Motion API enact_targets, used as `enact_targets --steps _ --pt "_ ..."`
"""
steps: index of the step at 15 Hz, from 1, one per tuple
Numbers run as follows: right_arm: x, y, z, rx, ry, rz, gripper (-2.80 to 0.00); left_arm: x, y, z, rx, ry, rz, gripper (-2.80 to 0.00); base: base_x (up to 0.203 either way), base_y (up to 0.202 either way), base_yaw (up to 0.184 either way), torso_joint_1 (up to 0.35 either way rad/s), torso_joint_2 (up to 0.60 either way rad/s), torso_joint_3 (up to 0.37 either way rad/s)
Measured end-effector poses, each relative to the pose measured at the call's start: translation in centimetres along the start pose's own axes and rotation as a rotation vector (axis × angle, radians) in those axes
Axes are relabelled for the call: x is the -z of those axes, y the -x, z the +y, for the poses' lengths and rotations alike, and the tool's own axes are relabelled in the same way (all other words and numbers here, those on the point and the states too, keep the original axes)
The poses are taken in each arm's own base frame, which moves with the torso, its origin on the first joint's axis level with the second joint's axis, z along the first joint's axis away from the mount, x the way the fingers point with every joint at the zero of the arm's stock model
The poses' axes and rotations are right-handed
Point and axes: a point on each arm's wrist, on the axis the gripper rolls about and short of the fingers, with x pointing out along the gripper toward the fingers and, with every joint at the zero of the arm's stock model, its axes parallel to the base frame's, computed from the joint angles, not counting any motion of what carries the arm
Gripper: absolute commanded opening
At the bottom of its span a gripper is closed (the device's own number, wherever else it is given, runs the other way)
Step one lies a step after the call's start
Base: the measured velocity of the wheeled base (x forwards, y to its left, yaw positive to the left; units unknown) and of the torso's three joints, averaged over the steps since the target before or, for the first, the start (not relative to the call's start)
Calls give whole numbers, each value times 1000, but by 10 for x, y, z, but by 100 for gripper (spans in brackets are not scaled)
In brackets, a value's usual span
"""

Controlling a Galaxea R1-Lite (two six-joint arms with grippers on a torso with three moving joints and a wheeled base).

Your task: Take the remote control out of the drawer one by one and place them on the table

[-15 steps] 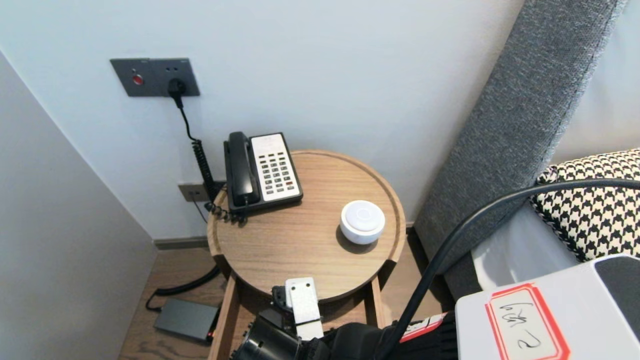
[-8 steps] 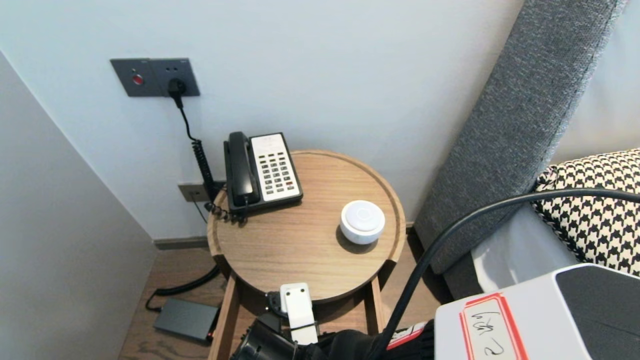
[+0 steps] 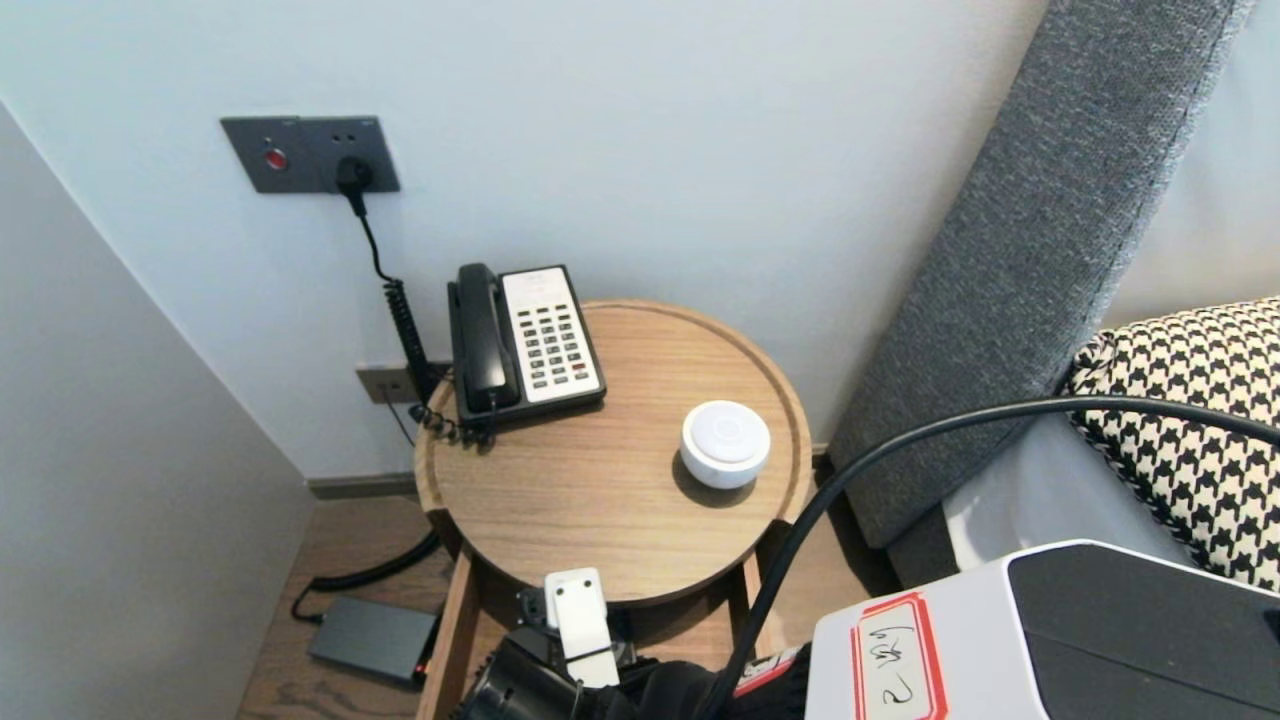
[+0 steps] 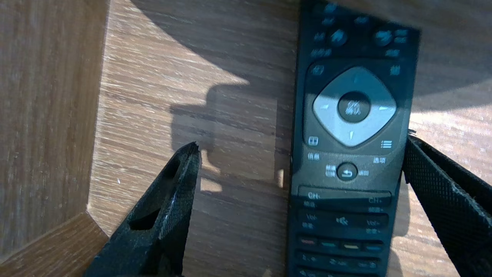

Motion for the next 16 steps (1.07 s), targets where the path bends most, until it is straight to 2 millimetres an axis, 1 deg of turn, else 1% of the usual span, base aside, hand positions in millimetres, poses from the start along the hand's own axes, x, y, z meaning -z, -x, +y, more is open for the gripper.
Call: enact_targets --steps 8,13,16 --pt "-19 -6 -5 37 -13 -54 0 0 0 0 0 0 0 -280 0 0 0 0 0 0" --pt "-19 -19 -3 49 -18 -53 0 0 0 0 0 0 0 -280 0 0 0 0 0 0" --pt "-20 -28 -6 66 -24 -51 0 0 0 0 -1 -1 0 -280 0 0 0 0 0 0"
